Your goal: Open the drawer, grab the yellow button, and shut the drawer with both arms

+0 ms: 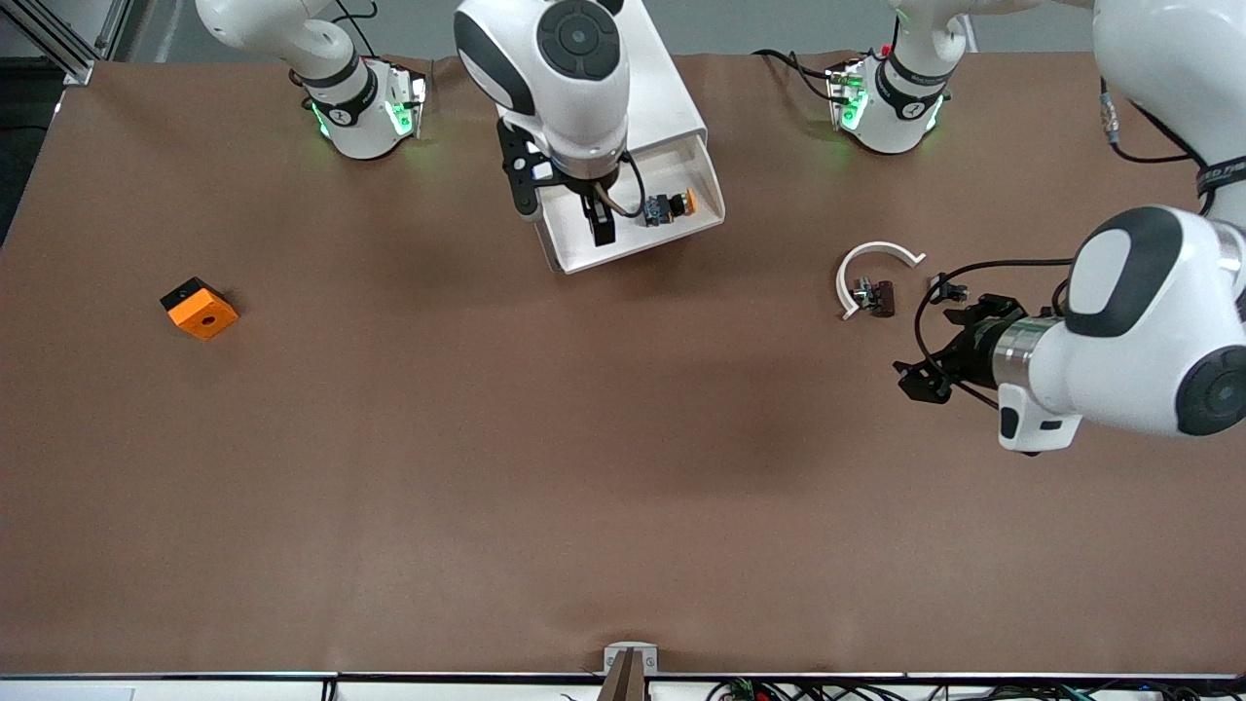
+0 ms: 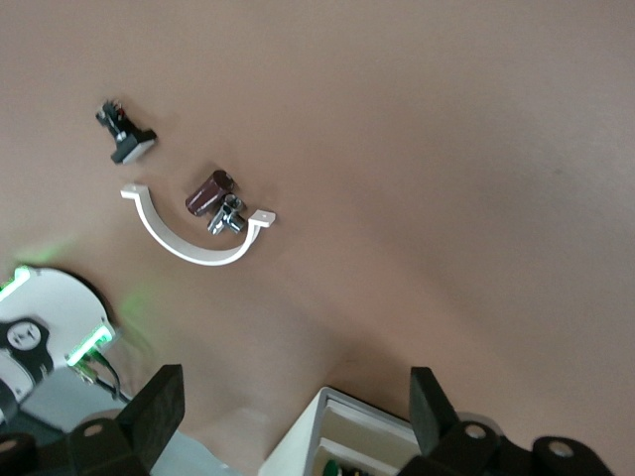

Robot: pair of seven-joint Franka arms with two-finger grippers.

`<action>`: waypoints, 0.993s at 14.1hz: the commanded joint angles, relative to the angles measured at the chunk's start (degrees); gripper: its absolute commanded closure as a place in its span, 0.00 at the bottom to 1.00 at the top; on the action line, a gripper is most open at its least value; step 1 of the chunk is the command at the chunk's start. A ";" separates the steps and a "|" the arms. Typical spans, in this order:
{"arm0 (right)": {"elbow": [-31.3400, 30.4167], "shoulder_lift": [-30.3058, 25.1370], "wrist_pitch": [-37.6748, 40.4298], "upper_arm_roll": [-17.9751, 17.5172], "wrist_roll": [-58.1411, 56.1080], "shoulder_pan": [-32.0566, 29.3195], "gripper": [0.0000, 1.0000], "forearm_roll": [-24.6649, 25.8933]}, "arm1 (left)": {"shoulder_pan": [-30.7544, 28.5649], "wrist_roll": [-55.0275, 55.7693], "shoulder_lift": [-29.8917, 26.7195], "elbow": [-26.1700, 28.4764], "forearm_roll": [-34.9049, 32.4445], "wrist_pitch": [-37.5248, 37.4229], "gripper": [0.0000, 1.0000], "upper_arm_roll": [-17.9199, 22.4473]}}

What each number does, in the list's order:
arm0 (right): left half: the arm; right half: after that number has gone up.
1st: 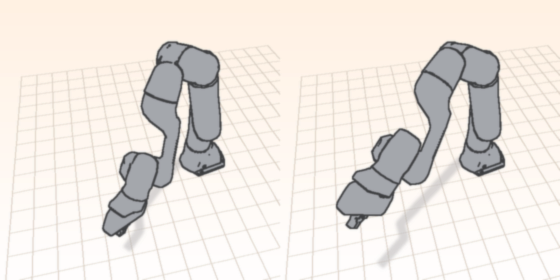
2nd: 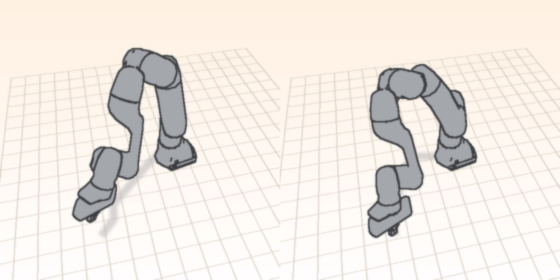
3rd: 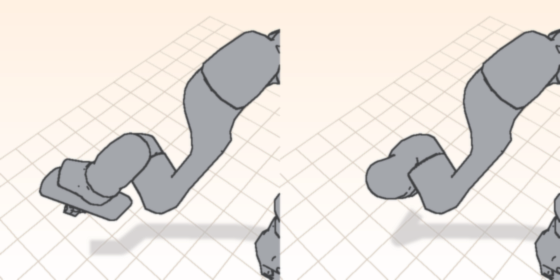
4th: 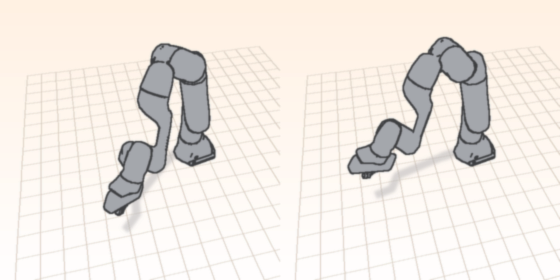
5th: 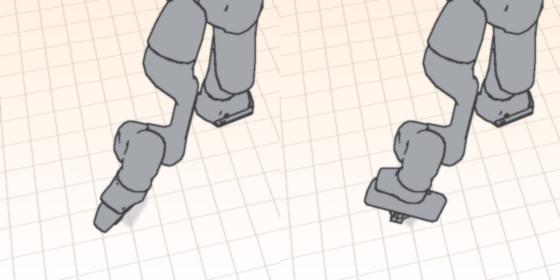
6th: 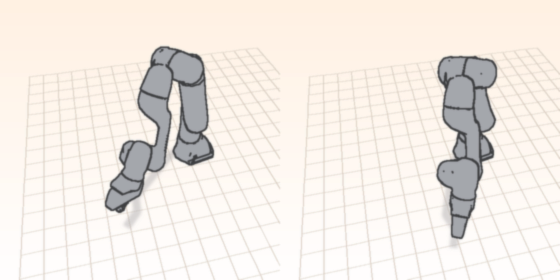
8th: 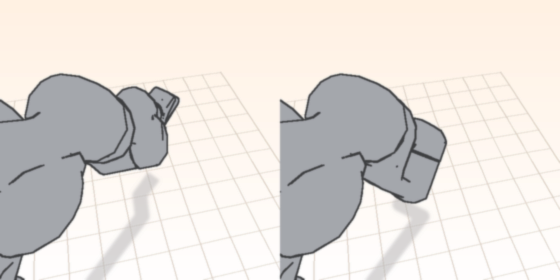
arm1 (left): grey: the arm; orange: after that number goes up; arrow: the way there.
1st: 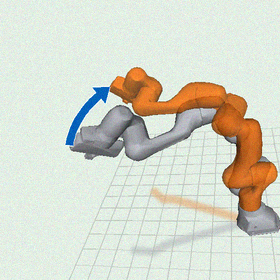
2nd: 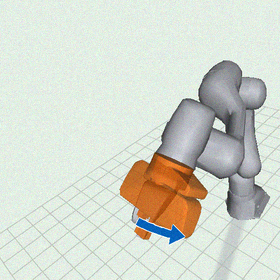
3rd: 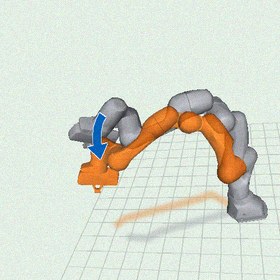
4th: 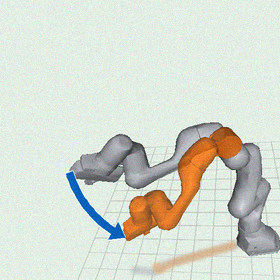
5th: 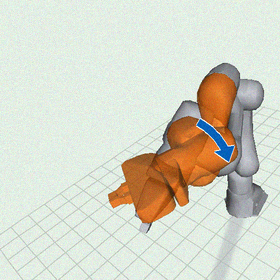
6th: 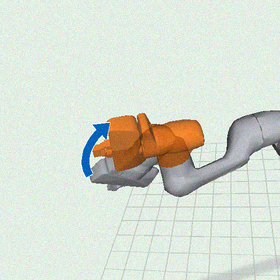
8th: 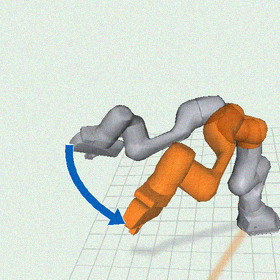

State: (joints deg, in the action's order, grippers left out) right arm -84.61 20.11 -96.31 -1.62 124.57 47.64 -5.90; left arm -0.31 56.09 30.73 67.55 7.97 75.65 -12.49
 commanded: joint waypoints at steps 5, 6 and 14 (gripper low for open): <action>7.00 6.95 -1.86 0.57 5.68 3.95 0.00 -0.25 | 0.23 -7.55 -8.13 7.75 -1.20 6.08 0.00 -0.78; 7.00 7.65 -2.30 0.57 5.68 4.21 0.00 -0.34 | 0.05 -9.40 -10.06 10.03 -1.37 7.74 0.00 -0.78; 7.00 10.38 -5.29 0.57 5.25 7.20 0.04 -0.69 | 0.23 -13.46 -21.05 27.70 -8.30 20.57 0.00 -4.99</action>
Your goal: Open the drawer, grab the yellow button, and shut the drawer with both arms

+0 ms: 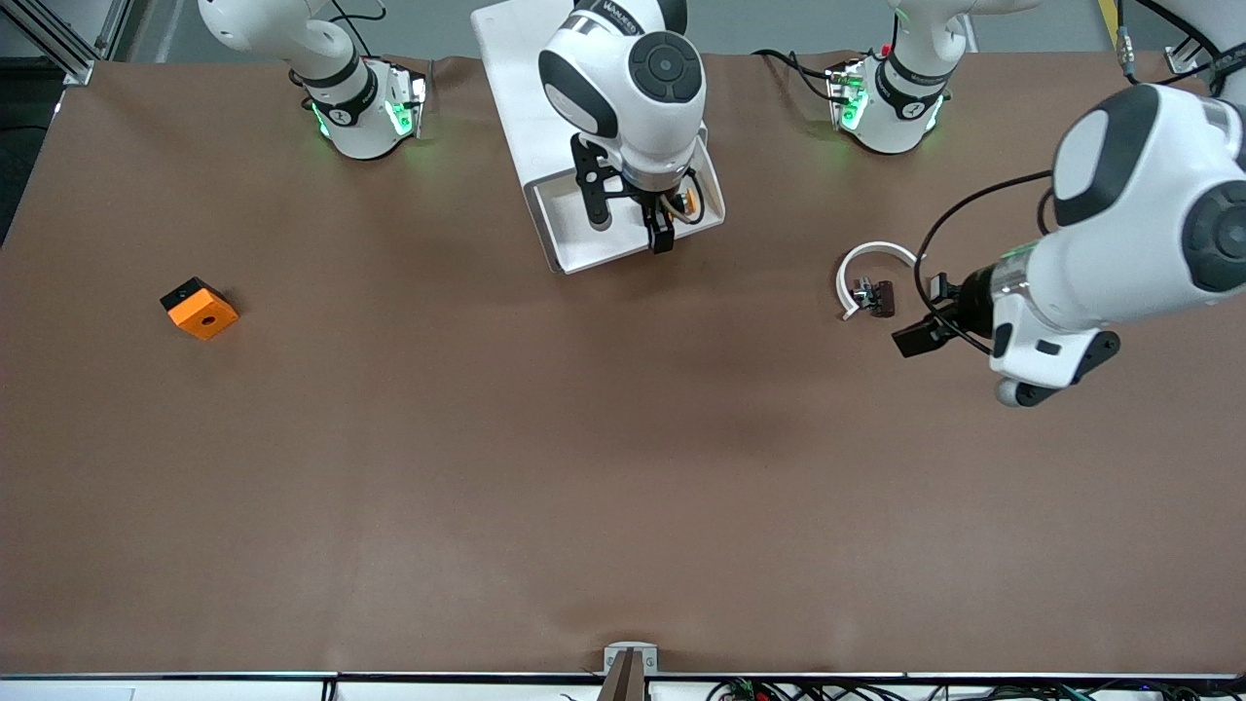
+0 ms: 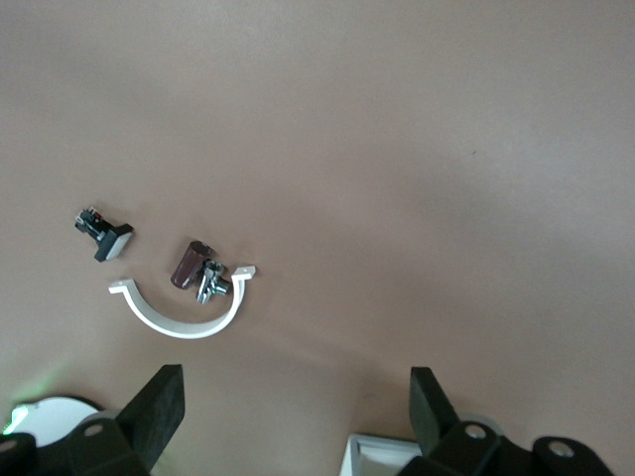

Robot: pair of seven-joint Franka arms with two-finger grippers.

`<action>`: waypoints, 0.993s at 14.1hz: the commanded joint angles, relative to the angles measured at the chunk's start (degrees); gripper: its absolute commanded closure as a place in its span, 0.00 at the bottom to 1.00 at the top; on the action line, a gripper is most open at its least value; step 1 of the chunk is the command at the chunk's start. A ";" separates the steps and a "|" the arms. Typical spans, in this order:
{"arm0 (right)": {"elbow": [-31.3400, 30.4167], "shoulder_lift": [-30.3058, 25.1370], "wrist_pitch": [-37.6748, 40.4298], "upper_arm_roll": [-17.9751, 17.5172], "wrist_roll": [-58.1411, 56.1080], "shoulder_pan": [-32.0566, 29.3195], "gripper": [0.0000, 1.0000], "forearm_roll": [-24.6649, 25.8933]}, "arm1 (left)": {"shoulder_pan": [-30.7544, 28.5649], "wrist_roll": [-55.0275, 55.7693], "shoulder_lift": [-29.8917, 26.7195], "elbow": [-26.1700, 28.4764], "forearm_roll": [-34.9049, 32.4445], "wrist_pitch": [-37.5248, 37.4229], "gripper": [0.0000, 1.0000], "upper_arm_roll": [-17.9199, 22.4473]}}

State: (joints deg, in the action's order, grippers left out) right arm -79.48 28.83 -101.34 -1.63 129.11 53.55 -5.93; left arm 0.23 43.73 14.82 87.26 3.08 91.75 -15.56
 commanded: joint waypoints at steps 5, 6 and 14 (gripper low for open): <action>2.57 1.93 -0.97 0.22 0.35 1.55 0.35 -0.84 | -0.40 -1.02 -6.91 13.36 -4.49 7.21 0.00 -5.09; 3.18 1.93 -0.97 -0.04 0.44 1.55 0.34 -0.84 | -0.31 -0.84 -7.08 14.24 -4.40 7.65 0.00 -5.44; 3.10 2.02 -1.05 -0.04 -0.70 2.70 0.43 -1.10 | -0.40 4.42 -9.46 24.96 -3.70 17.40 0.00 -11.50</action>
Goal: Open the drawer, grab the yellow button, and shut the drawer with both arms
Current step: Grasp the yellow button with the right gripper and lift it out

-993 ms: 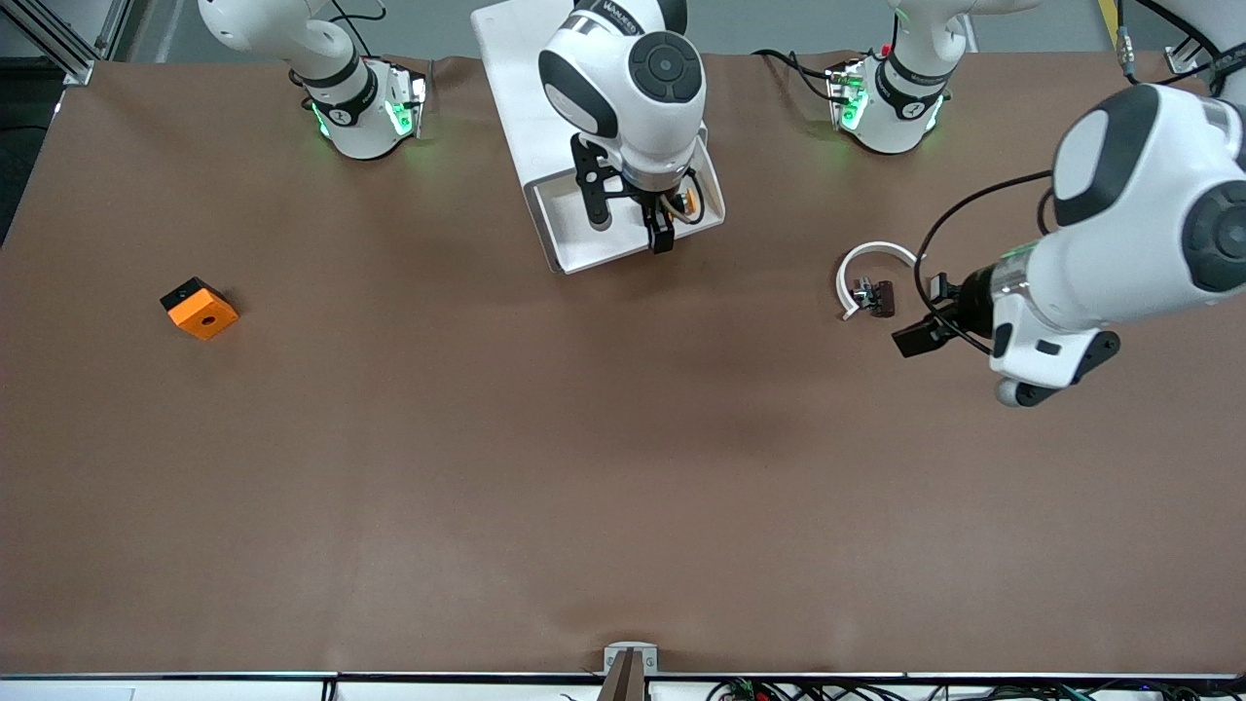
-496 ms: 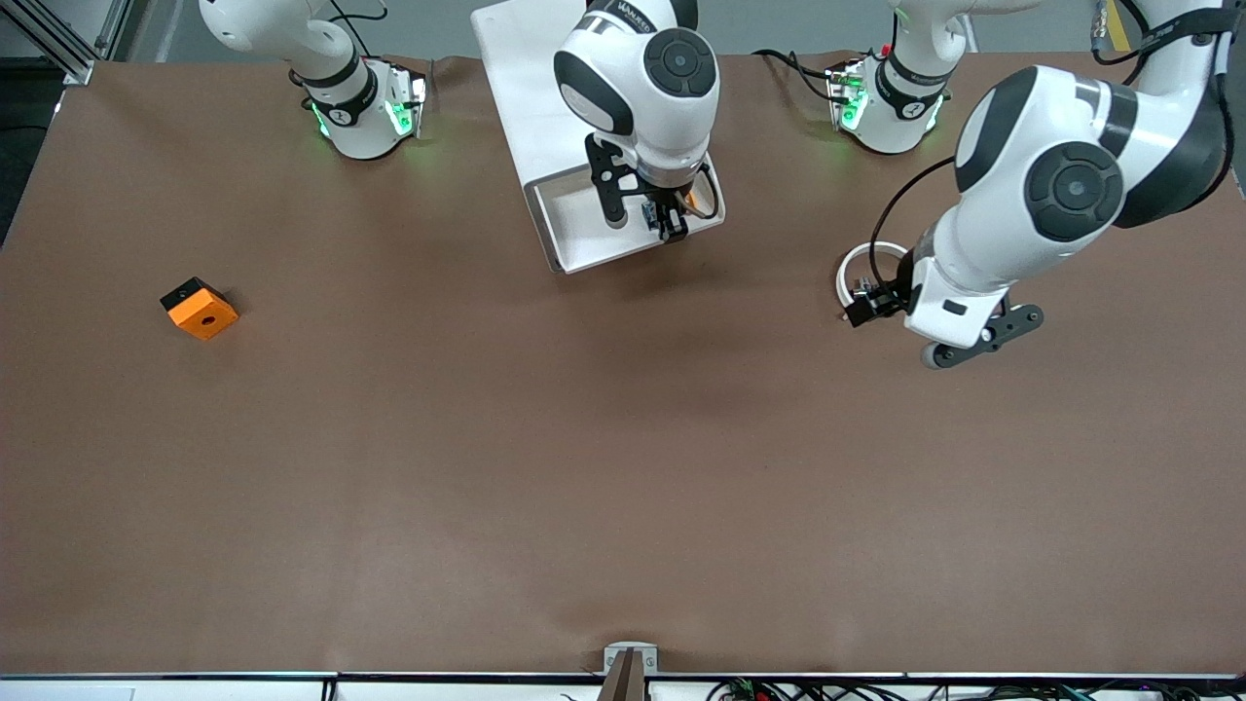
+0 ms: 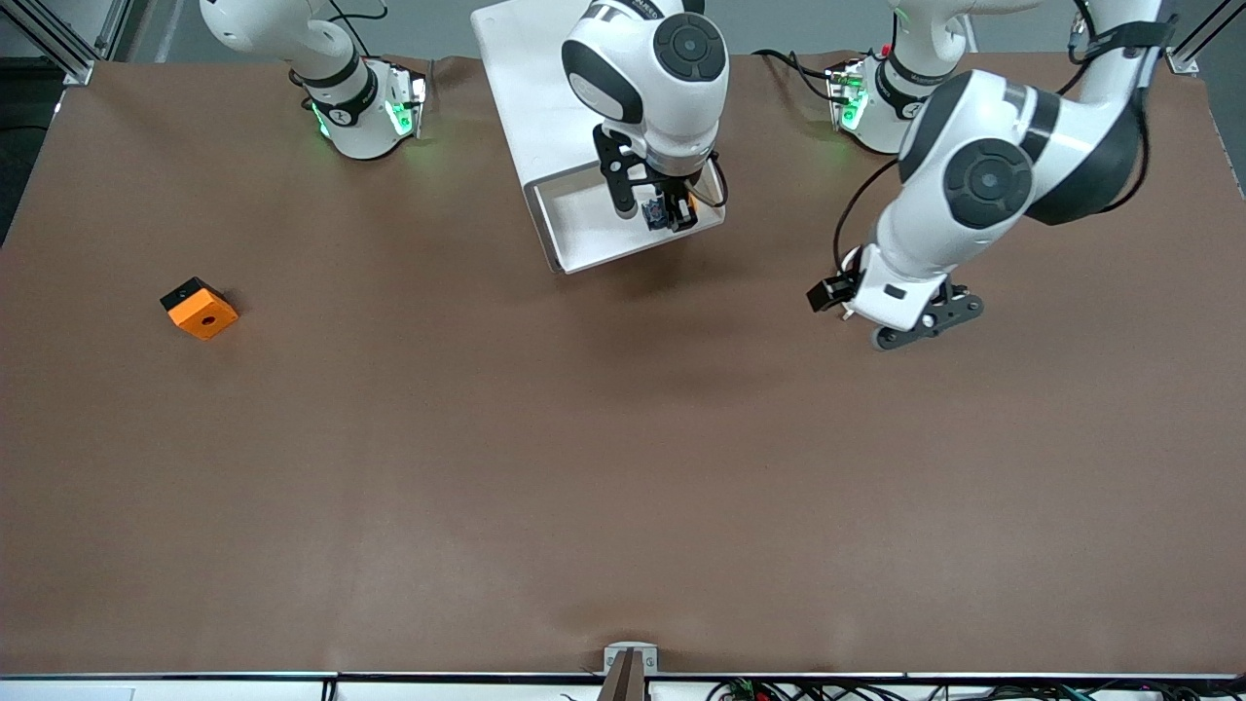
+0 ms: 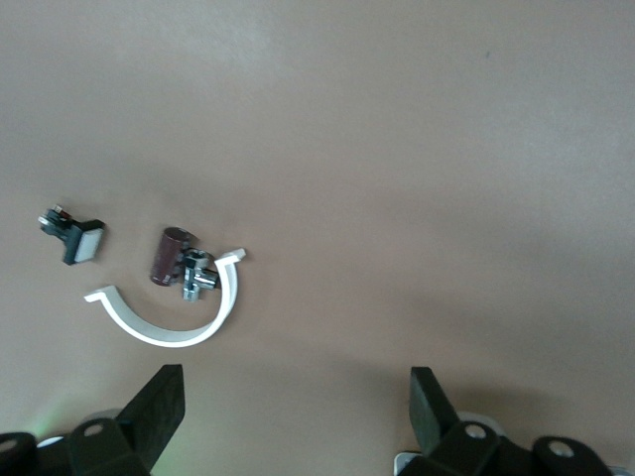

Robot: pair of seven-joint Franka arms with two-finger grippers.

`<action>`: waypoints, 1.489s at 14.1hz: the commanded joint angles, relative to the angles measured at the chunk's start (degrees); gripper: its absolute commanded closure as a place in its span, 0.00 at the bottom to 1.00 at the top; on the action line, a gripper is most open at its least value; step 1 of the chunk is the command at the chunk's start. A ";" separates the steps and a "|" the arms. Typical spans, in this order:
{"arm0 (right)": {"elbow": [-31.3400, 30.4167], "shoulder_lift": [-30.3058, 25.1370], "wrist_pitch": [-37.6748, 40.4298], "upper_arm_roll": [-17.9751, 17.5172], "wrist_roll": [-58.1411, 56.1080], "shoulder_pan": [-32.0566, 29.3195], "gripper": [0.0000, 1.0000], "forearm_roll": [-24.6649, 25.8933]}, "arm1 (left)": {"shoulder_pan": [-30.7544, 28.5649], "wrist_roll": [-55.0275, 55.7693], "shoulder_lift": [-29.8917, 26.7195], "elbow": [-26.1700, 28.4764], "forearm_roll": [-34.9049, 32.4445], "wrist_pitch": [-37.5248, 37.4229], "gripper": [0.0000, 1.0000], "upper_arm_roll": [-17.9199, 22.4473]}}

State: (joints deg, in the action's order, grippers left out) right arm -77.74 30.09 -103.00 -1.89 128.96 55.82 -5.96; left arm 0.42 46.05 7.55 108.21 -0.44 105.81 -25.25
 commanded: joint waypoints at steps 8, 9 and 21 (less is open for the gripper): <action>1.27 0.67 0.96 0.31 -3.01 0.61 1.00 -0.98 | -0.24 13.18 1.15 5.35 2.64 10.55 0.00 -7.79; 1.36 0.67 0.96 0.31 -2.92 0.52 1.00 -0.90 | -0.15 13.89 1.33 5.87 2.73 11.69 0.00 -8.06; 5.49 -0.38 7.28 0.66 -30.11 -2.55 1.00 -0.81 | 1.16 14.25 6.60 7.02 6.15 18.56 0.00 -10.96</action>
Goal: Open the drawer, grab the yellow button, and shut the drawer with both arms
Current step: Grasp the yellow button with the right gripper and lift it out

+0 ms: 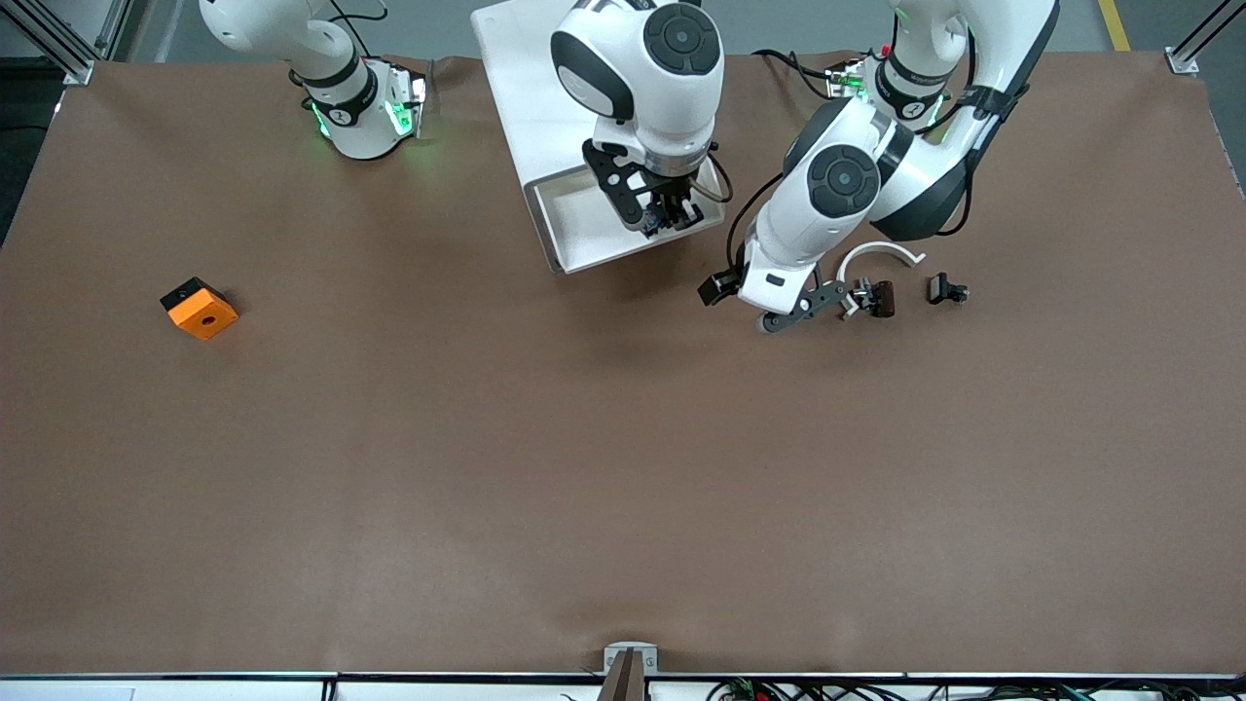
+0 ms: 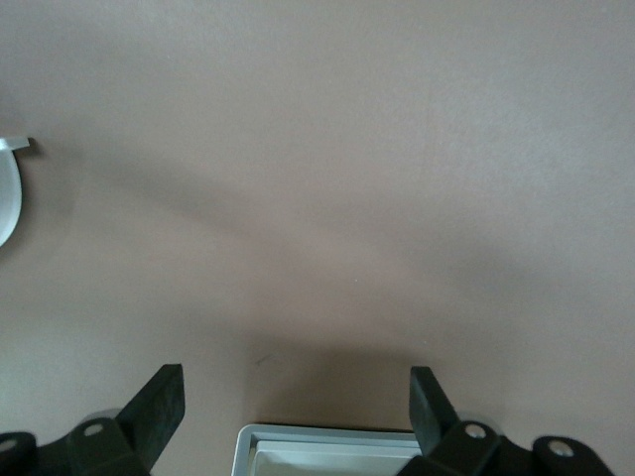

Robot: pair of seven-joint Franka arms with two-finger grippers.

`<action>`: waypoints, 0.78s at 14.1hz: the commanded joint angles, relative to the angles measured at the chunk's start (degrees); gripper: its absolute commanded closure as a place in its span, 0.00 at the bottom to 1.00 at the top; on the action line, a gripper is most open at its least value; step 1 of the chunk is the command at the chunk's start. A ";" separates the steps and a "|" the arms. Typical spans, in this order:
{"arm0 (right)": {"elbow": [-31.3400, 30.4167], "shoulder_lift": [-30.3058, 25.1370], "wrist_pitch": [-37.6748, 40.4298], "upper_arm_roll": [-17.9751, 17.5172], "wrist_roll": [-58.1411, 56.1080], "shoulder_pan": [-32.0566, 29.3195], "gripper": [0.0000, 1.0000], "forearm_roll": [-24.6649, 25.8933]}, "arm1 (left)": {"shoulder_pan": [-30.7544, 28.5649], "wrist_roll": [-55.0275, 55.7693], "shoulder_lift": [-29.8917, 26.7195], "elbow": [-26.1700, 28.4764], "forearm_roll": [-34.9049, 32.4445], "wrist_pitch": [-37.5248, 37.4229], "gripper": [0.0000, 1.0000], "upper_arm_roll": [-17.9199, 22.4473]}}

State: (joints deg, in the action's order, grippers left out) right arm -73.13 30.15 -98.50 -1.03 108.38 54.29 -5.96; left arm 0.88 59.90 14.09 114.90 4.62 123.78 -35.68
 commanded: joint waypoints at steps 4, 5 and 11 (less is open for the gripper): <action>0.97 -2.37 5.86 0.07 -30.29 -5.15 1.00 -0.10 | 2.20 0.48 0.15 0.32 1.09 0.41 0.00 -0.62; 0.80 -2.99 5.87 0.15 -34.77 -6.38 1.00 0.42 | 2.28 1.00 0.24 0.32 1.09 0.32 0.00 -0.70; -1.91 -5.44 7.71 0.15 -55.70 -17.27 1.00 6.30 | 6.32 7.51 2.08 -1.52 0.91 0.58 0.00 -0.62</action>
State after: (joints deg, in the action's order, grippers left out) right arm -72.31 26.99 -90.97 0.12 58.18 40.16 -2.07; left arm 6.18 65.89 15.17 114.59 4.83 123.86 -35.90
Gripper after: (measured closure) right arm 0.604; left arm 0.000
